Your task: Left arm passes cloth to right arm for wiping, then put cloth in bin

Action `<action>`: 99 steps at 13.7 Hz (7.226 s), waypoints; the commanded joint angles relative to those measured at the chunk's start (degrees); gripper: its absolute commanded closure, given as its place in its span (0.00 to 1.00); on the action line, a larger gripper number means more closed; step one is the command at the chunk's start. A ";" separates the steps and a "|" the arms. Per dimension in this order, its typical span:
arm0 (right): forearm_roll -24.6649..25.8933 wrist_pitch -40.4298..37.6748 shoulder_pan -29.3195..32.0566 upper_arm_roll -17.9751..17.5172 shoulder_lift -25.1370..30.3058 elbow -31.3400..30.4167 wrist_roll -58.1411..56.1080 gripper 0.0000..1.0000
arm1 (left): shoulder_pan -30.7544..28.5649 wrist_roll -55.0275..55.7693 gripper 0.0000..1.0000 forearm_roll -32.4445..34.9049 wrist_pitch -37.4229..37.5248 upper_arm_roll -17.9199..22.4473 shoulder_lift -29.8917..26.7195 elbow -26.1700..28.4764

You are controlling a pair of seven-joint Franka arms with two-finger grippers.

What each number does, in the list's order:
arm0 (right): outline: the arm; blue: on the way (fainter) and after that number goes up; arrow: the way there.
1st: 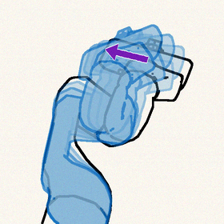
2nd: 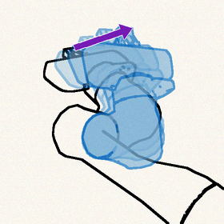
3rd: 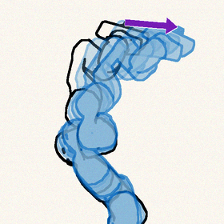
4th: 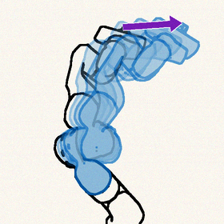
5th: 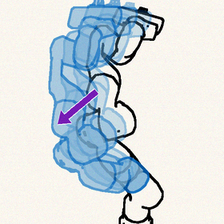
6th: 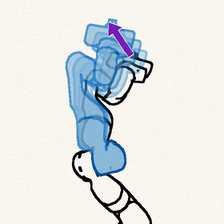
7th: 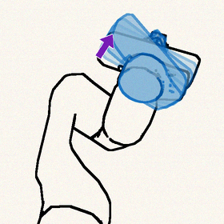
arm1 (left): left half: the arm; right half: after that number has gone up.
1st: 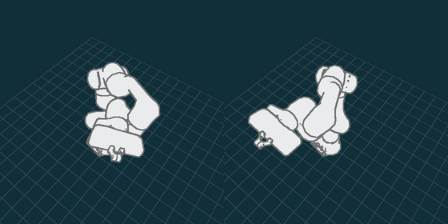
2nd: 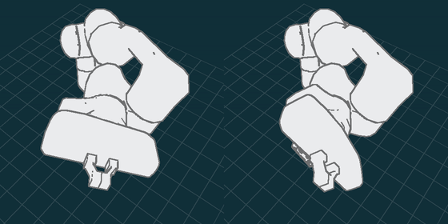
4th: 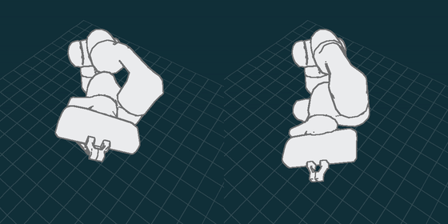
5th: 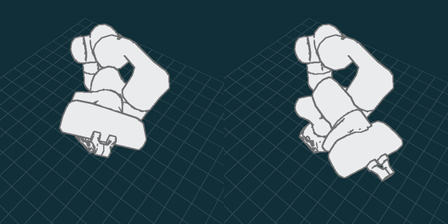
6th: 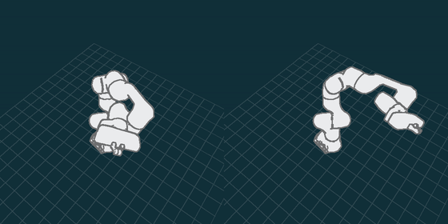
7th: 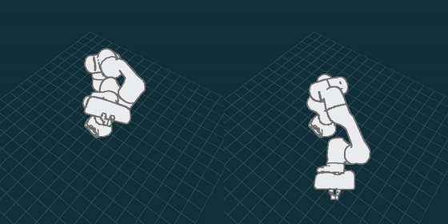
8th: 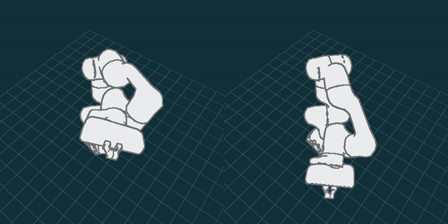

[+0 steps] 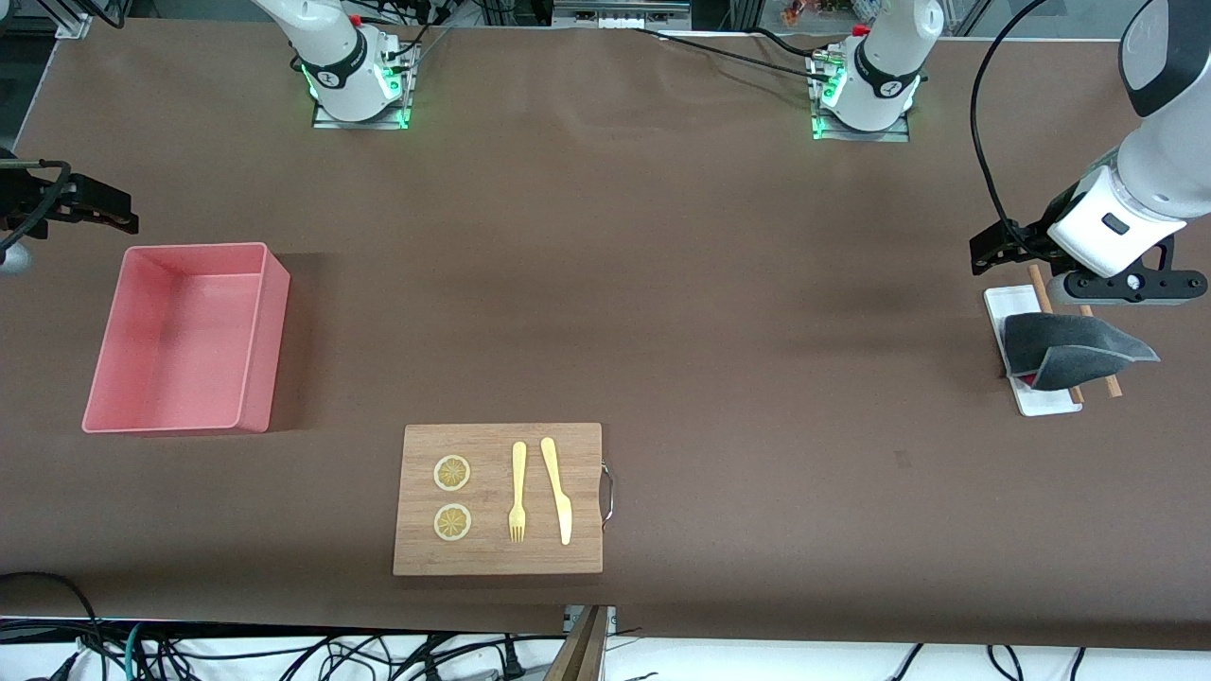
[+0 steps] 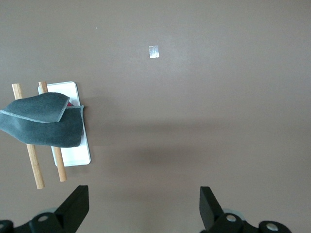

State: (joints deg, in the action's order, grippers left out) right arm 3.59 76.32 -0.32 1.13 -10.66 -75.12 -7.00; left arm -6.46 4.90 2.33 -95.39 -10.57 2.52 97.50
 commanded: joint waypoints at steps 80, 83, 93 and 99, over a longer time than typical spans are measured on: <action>-0.25 2.60 1.63 1.07 -0.85 0.85 -0.56 0.00 | -21.93 -78.55 1.00 11.12 -0.07 3.45 39.49 -24.54; -0.25 2.51 1.63 1.07 -0.76 0.85 -0.65 0.00 | -22.02 -78.64 1.00 10.94 1.08 2.93 37.57 -25.42; -0.78 3.39 1.72 1.07 -0.94 0.50 -0.47 0.00 | -6.84 -64.53 1.00 -0.81 24.80 2.66 31.94 -40.28; -1.39 2.43 0.93 0.45 -3.57 -0.46 -0.29 0.00 | 6.61 -25.19 1.00 -28.99 27.01 2.84 31.84 -40.28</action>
State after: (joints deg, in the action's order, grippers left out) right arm 3.11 79.72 0.61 1.96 -13.33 -75.27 -7.04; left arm -3.15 -31.48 -18.88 -69.14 -8.77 34.09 57.96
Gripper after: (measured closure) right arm 0.000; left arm 0.978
